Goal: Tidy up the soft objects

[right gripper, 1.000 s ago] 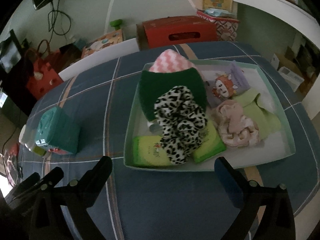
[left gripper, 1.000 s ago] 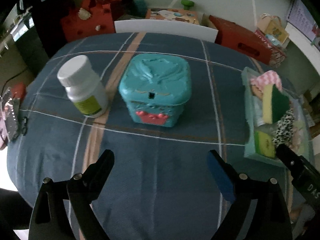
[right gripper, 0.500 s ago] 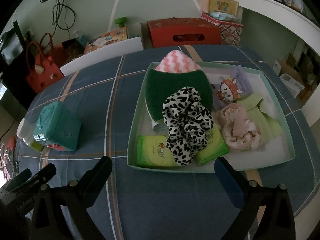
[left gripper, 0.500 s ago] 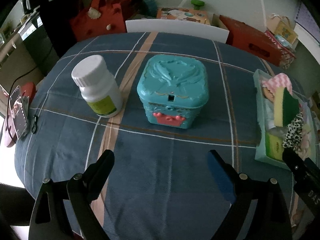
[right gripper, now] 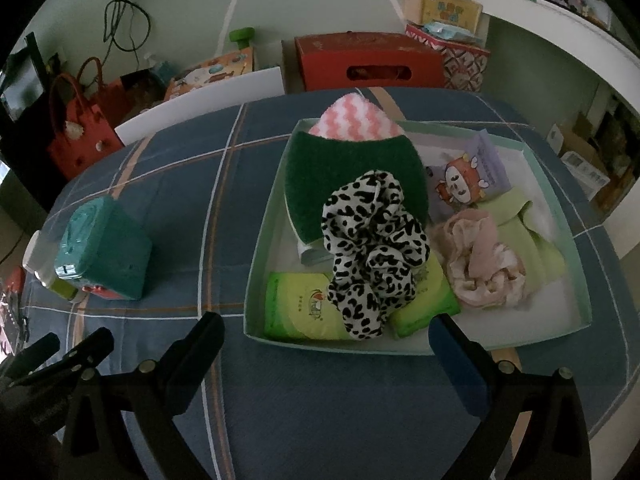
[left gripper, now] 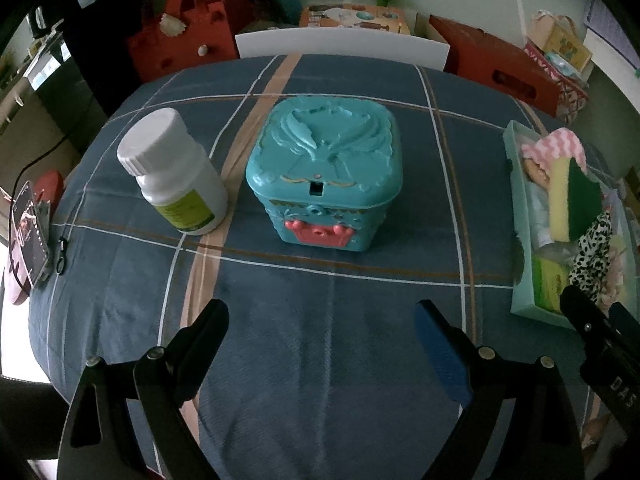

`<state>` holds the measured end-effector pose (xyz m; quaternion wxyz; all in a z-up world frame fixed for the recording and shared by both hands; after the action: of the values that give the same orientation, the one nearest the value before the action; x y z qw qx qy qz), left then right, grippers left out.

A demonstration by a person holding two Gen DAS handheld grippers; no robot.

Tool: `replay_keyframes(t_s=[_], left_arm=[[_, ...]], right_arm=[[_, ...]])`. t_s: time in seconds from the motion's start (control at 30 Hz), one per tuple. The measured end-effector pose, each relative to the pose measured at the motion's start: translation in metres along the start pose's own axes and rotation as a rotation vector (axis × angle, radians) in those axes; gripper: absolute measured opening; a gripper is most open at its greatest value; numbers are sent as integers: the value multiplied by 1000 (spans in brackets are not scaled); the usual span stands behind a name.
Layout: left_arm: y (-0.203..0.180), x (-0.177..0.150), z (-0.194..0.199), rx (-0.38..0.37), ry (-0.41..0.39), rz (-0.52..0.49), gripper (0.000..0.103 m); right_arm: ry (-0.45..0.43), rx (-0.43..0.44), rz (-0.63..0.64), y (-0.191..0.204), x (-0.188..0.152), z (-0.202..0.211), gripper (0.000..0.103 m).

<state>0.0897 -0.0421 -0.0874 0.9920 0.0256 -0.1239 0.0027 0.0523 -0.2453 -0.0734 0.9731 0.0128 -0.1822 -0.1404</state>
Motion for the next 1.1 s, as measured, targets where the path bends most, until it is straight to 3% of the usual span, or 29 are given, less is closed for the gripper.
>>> replay_keyframes(t_s=[1.1], left_arm=[[-4,1,-7,18,22,-14,93]], right_arm=[[10,-6,-4,-1,2,-7,103]])
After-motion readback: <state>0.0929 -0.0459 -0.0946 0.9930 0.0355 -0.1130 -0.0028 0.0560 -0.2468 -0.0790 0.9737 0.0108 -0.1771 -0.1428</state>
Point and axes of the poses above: each gripper's, at about its wrist camera, not at the fingertips, and z roughly against the way its jaws point, y to its left, x to its top, the point moved 5 cm from there along -z, roughly the way its jaws point, and after that the axes turned 10 degrees about y, right-handed, at the moved point
